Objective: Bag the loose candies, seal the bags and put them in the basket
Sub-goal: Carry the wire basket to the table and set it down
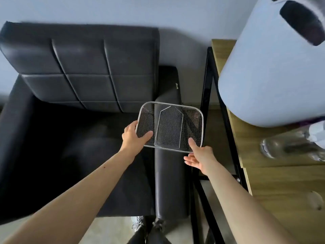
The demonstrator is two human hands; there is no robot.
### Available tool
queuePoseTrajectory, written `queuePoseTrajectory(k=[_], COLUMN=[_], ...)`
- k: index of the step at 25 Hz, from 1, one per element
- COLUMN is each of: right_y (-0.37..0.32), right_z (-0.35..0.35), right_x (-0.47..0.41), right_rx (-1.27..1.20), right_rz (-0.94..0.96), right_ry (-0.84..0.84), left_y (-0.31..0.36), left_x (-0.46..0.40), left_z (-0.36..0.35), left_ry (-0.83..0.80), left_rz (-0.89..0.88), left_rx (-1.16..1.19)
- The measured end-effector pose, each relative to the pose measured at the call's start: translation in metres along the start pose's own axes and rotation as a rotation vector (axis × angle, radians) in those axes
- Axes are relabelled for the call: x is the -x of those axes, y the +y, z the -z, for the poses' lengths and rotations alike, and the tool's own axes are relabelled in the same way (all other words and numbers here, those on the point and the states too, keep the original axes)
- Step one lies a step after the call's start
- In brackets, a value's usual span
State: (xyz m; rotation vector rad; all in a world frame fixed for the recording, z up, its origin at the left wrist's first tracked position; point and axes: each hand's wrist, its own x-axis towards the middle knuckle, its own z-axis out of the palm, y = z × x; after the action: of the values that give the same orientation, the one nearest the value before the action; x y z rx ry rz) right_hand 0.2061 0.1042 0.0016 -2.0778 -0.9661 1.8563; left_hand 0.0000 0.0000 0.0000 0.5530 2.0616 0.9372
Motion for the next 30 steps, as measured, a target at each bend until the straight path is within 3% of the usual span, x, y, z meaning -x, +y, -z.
queuePoseTrajectory(k=[4,10,20,30], right_y=[0.013,0.026,0.038,0.013], right_z=[-0.009,-0.023,-0.026,-0.028], right_x=[-0.04,-0.074,-0.089,-0.049], right_rx=[0.137,-0.089,-0.121,0.037], right_rz=[-0.092,-0.116,0.07,0.165], right_ry=[0.038,-0.018,0.073,-0.008], left_y=[-0.021,-0.055,-0.062,-0.04], left_x=[-0.025,-0.053,-0.055,-0.009], left_z=[-0.027,-0.061,-0.068,-0.026], left_ry=[0.045,0.124,0.204,0.312], left_rz=[0.101,0.282,0.293,0.277], left_rx=[-0.089,0.084,0.172,0.313])
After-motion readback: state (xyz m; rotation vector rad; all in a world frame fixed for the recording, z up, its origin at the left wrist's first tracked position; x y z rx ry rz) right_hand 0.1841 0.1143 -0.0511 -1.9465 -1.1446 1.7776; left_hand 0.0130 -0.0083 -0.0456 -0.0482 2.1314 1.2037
